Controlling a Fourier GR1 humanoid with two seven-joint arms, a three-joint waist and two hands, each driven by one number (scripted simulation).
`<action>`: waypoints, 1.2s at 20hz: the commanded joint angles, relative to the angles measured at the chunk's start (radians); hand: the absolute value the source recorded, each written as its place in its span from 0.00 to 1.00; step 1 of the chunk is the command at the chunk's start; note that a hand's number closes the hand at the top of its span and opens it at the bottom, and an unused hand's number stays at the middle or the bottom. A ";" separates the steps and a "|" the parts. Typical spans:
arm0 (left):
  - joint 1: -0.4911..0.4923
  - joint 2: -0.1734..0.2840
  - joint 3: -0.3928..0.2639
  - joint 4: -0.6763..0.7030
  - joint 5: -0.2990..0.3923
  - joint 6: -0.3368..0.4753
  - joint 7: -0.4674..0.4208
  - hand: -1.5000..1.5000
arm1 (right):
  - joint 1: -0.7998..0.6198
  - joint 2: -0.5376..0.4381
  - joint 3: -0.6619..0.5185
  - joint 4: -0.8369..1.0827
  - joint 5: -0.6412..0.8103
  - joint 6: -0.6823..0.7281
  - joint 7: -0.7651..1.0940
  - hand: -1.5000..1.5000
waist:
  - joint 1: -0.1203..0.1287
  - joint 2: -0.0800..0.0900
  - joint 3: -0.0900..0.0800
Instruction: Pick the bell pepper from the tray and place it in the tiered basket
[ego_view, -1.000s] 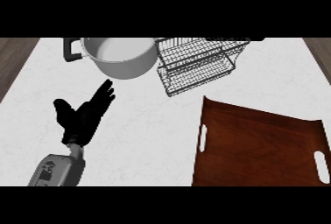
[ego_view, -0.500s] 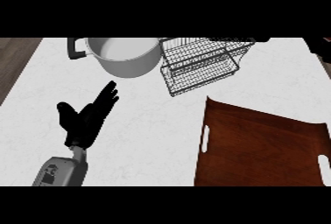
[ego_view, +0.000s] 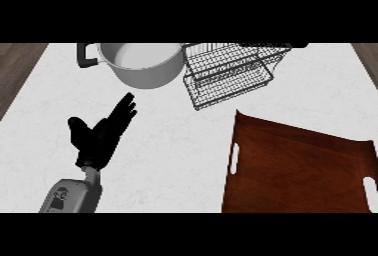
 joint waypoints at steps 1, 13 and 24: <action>0.017 0.017 0.009 -0.079 0.006 0.002 0.060 0.50 | -0.039 0.074 -0.002 0.163 0.040 -0.064 -0.101 1.00 | 0.001 -0.001 0.001; -0.059 0.008 0.030 -0.002 0.016 -0.027 0.053 0.50 | -0.154 0.313 -0.147 0.560 -0.018 -0.321 -0.306 1.00 | 0.021 0.013 0.002; -0.047 -0.003 0.038 0.028 0.006 -0.037 0.009 0.50 | -0.284 0.428 -0.210 0.785 -0.064 -0.362 -0.605 0.00 | 0.025 0.013 0.000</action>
